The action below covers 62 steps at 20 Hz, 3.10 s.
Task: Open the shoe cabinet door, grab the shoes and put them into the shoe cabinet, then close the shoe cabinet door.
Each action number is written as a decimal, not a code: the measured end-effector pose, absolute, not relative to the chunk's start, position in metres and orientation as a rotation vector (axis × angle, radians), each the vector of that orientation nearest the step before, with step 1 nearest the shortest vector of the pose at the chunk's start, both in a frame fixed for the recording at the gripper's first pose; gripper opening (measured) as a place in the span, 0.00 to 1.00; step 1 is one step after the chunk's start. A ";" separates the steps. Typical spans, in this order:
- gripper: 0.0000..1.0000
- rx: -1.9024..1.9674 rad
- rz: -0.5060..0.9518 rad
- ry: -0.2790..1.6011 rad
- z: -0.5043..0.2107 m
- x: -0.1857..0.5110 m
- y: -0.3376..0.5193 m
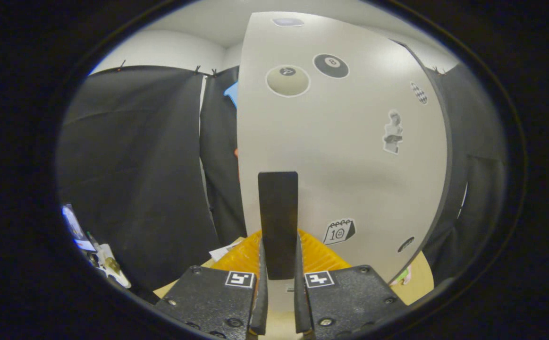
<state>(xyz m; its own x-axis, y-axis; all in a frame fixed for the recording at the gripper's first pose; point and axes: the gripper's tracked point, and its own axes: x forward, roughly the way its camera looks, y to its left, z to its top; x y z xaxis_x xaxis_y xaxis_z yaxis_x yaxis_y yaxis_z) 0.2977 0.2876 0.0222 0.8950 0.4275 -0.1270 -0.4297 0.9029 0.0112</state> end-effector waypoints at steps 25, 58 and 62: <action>0.05 -0.037 0.265 0.152 0.021 0.236 0.135; 1.00 0.025 0.049 0.163 -0.035 0.112 0.197; 1.00 0.001 0.137 0.269 -0.099 0.116 0.268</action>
<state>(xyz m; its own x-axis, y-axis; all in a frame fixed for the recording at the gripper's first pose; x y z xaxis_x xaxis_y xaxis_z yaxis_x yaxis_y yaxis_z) 0.1161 0.2679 -0.0994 0.9548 0.1355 -0.2646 -0.1351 0.9906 0.0198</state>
